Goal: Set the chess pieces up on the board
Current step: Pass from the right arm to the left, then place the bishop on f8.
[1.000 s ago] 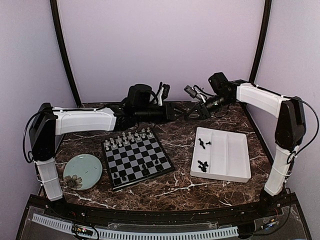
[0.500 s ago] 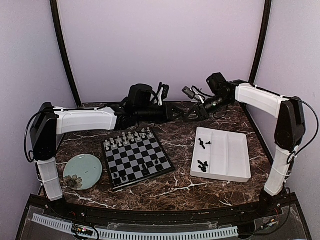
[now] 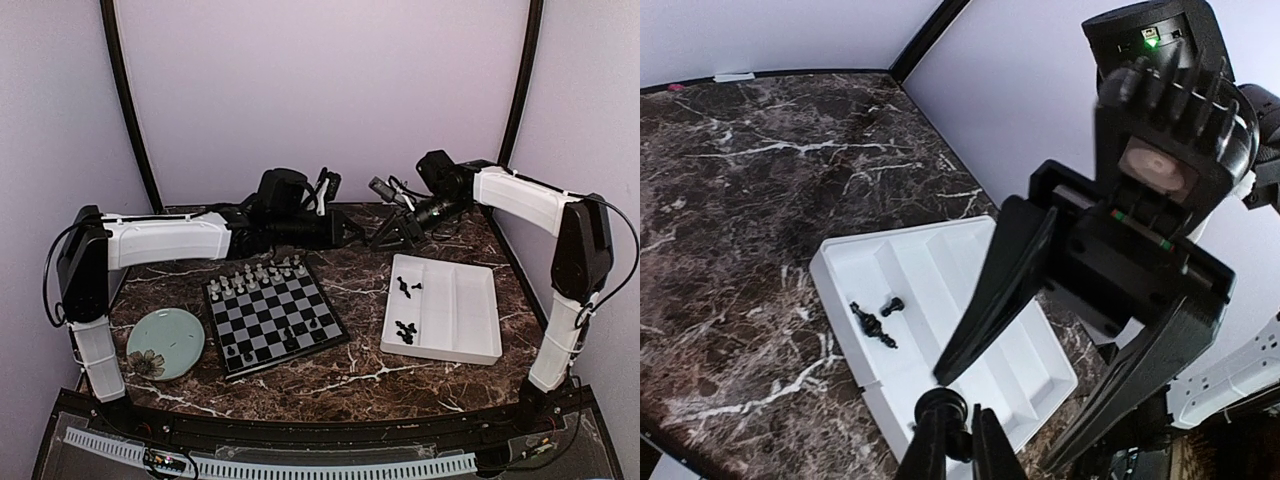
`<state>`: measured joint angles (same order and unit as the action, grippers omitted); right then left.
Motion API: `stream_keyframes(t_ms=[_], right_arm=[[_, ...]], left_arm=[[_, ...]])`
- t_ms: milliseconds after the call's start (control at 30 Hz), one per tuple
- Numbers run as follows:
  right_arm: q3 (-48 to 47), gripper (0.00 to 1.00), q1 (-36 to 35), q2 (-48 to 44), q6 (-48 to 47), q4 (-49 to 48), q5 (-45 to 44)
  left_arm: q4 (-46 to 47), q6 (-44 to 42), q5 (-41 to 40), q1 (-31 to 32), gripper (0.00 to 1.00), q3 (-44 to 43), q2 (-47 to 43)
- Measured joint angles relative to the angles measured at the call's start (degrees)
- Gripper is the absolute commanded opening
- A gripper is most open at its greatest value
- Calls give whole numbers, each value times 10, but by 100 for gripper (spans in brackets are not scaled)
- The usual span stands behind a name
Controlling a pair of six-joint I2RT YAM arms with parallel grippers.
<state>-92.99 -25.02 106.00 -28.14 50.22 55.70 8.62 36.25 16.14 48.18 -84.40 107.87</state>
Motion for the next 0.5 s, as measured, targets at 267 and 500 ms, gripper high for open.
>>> stream_keyframes(t_ms=[267, 500], right_arm=[[98, 98, 64, -54, -61, 35, 23], [203, 98, 66, -93, -9, -62, -71]], left_arm=[[-148, -86, -46, -1, 5, 79, -132], [-254, -138, -83, 19, 5, 191, -258]])
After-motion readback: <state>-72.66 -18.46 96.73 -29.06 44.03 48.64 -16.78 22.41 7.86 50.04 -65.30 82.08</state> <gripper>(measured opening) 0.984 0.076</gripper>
